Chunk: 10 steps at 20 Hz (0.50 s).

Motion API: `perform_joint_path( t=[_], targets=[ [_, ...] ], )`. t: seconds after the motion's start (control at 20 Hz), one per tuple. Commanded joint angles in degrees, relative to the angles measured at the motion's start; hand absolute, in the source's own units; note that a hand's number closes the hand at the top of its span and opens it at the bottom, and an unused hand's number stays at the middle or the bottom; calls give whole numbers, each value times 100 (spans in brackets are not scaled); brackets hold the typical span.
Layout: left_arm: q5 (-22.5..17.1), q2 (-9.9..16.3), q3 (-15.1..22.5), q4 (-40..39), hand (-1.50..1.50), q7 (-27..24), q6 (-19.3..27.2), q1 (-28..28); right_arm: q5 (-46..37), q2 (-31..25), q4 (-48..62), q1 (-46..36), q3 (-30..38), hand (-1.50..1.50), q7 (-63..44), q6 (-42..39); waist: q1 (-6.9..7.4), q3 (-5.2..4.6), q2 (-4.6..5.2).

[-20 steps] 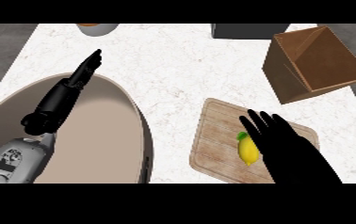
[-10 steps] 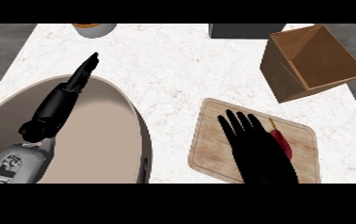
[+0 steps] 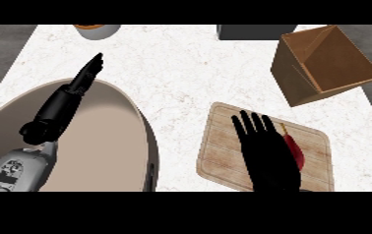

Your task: Pick the lemon from the cutting board and place it in the cardboard box

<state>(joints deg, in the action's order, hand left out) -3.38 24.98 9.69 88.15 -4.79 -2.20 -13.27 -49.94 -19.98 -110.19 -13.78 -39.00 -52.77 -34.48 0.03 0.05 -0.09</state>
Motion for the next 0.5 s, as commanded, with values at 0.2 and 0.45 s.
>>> perform_joint_path(
  t=[0.2, 0.45],
  targets=[
    [117, 63, -330, -173, 0, -384, -379, 354, -612, 161, 739, 244, 58, -150, 159, 102, 16, -5, 10],
    [288, -292, -472, -144, 0, 77, -432, -32, -1006, 446, 1001, 372, 86, -150, 507, 216, -2, -4, 9]
  ],
)
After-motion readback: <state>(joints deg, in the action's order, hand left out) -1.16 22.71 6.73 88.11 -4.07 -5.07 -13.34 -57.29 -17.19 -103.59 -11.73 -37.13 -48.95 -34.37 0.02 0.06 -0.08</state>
